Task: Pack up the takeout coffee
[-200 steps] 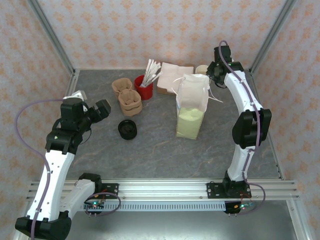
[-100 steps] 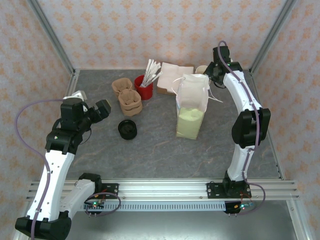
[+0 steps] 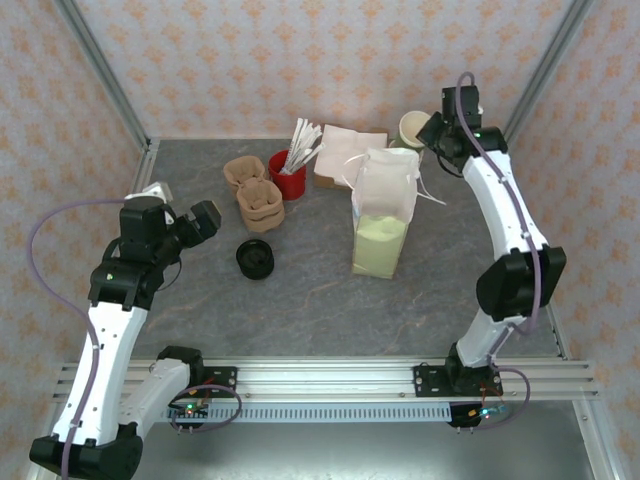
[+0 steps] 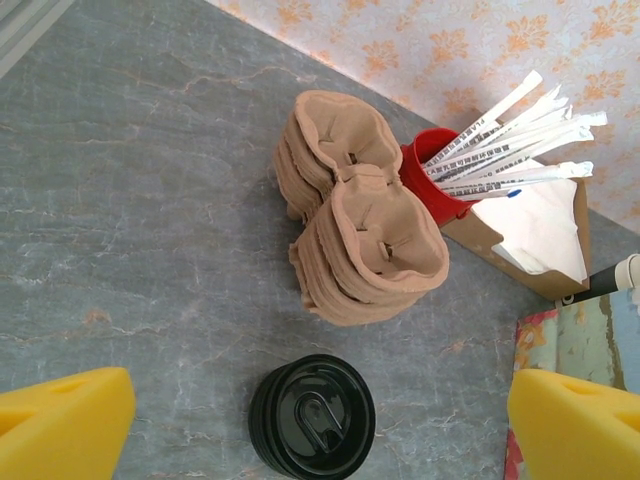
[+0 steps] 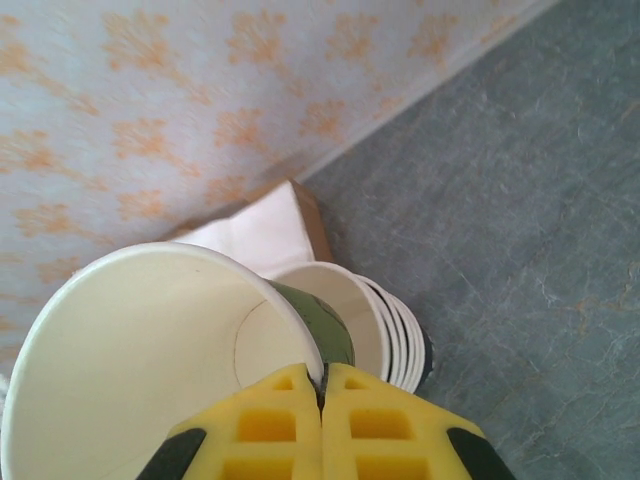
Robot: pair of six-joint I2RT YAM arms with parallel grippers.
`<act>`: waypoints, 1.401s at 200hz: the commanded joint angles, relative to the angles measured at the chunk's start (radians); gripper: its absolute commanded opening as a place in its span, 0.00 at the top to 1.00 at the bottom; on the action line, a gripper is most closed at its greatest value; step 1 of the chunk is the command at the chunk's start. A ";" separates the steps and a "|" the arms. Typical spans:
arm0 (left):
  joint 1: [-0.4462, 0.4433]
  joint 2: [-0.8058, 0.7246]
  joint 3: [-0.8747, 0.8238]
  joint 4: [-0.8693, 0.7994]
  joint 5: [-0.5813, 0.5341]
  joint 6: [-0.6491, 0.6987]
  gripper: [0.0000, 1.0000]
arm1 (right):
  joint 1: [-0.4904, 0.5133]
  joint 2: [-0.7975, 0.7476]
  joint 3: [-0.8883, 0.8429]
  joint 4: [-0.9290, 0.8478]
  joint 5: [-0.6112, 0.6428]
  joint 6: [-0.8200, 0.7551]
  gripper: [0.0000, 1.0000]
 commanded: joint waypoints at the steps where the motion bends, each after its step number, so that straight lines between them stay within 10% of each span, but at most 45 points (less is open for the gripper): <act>1: -0.007 -0.017 0.051 -0.037 -0.030 0.016 0.03 | 0.004 -0.080 -0.003 0.015 0.033 0.009 1.00; 138: -0.007 -0.036 0.039 -0.100 0.049 0.115 0.00 | -0.024 -0.786 -0.334 -0.372 0.200 -0.151 1.00; 205: -0.015 -0.001 -0.092 -0.009 0.151 0.069 0.05 | -0.022 -1.078 -0.671 -0.561 -0.051 -0.105 1.00; 280: -0.113 0.053 -0.209 0.071 0.101 -0.009 0.08 | 0.081 -1.281 -1.095 -0.301 -0.325 0.175 1.00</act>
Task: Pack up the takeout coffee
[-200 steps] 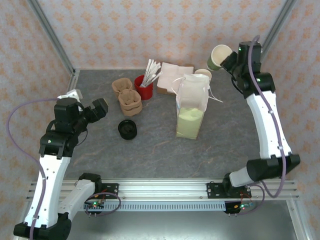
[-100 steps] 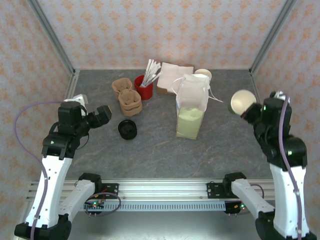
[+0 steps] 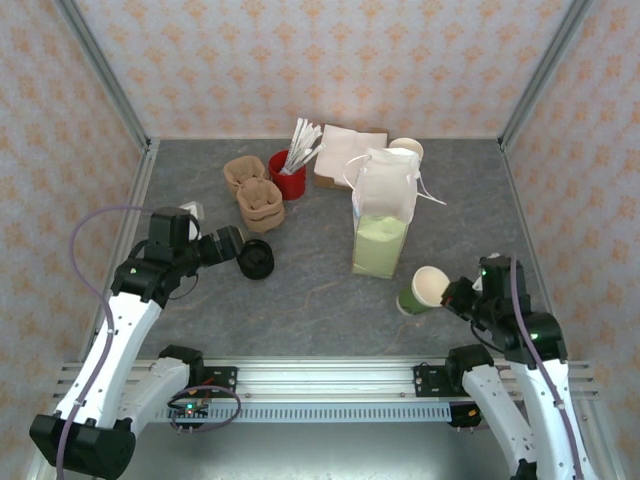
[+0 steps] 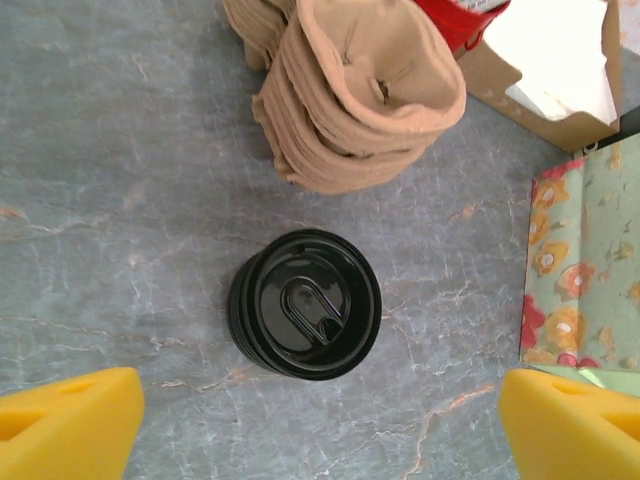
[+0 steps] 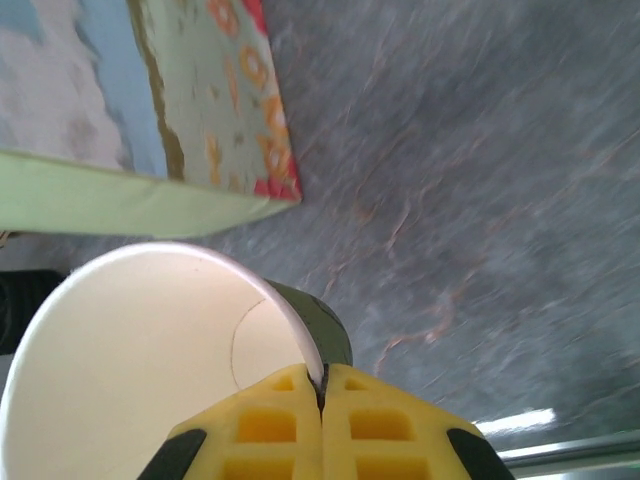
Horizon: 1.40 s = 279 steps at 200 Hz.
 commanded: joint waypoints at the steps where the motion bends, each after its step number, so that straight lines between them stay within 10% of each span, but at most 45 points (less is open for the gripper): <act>1: -0.028 0.015 -0.031 0.054 -0.034 -0.041 0.08 | 0.053 -0.044 -0.054 0.120 -0.055 0.127 1.00; 147: -0.075 0.184 -0.115 0.125 -0.138 -0.156 0.19 | 0.960 0.440 -0.004 0.552 0.580 0.352 1.00; 279: -0.102 0.347 -0.096 0.160 -0.142 -0.150 0.52 | 0.958 0.999 0.332 0.584 0.616 0.254 1.00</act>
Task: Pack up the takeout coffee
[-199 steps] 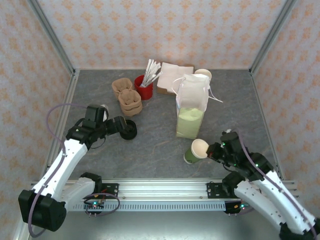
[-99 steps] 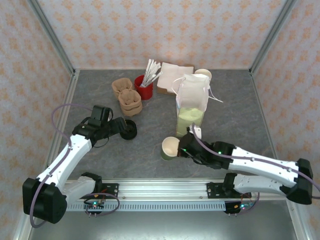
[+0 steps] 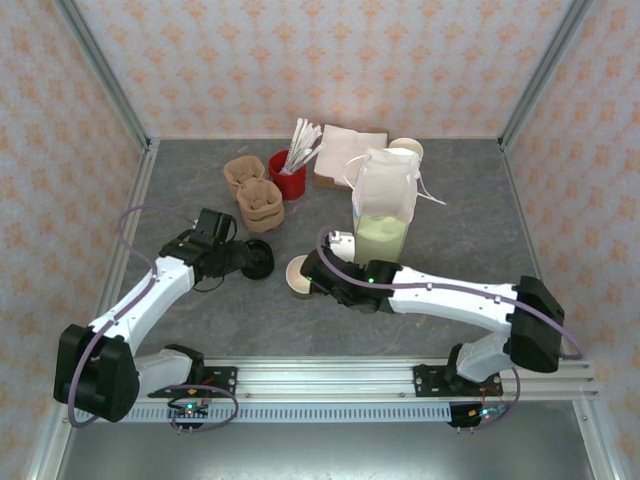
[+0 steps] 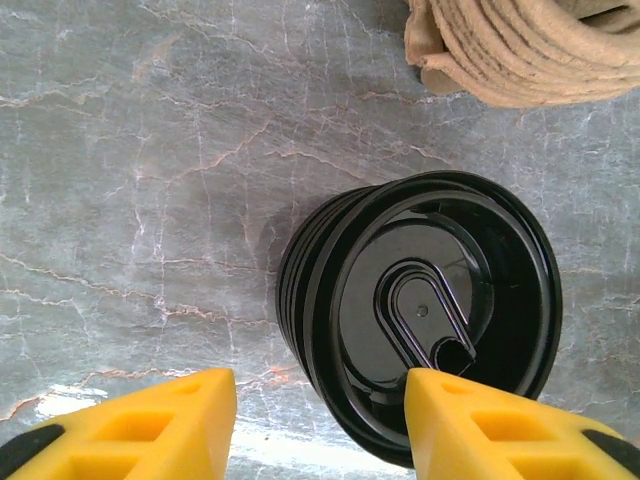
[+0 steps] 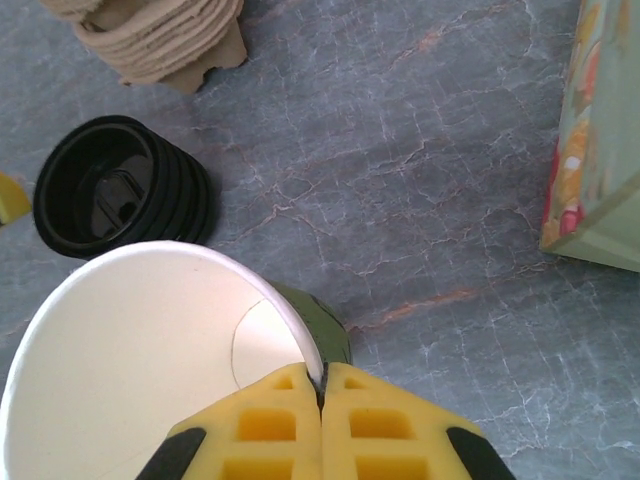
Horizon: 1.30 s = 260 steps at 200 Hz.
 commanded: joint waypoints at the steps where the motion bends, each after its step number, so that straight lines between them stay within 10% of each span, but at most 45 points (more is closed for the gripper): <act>1: -0.006 0.022 0.012 0.019 -0.012 0.011 0.52 | -0.020 0.031 0.041 -0.033 0.036 -0.018 1.00; 174: -0.013 0.091 0.014 0.065 -0.011 -0.019 0.72 | -0.083 0.107 0.022 0.039 -0.052 -0.016 0.96; 260: -0.015 0.080 0.022 0.062 -0.010 -0.027 0.83 | -0.083 0.092 0.029 0.031 -0.053 -0.024 0.70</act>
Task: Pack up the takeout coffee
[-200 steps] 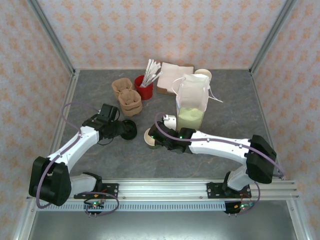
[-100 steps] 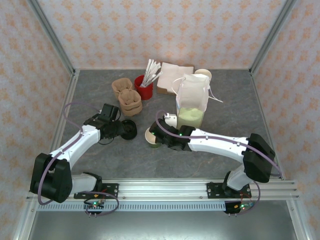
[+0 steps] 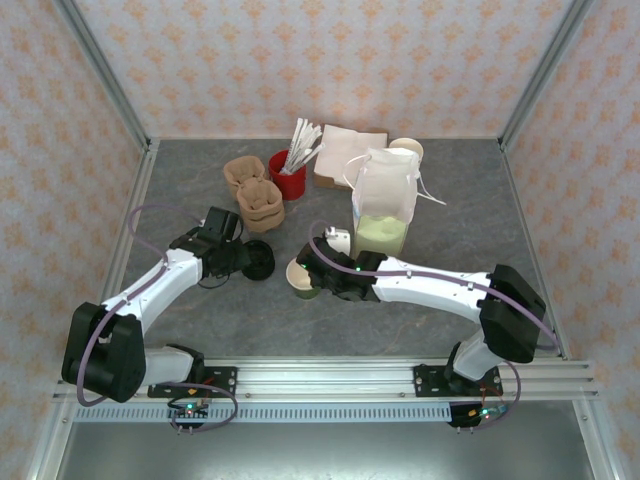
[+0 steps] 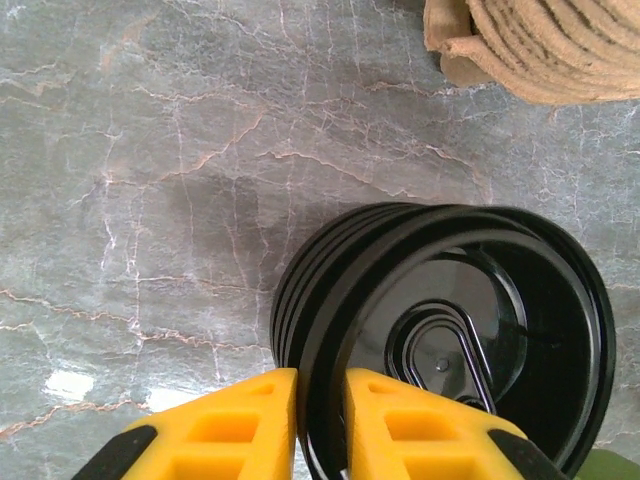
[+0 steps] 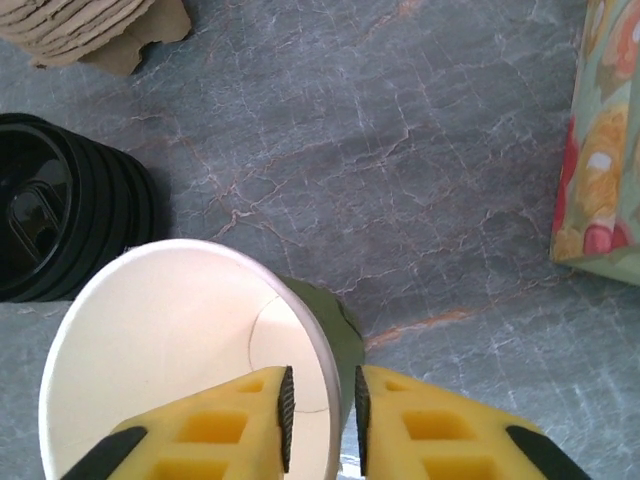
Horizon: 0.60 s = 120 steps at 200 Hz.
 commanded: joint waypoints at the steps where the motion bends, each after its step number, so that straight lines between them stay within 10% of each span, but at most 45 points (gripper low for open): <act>1: -0.007 -0.018 0.023 0.003 -0.012 -0.015 0.83 | -0.005 -0.015 0.015 -0.009 0.024 -0.009 0.70; 120: -0.094 -0.163 0.191 -0.243 -0.081 -0.006 0.85 | -0.016 -0.136 0.175 -0.040 -0.021 -0.102 0.60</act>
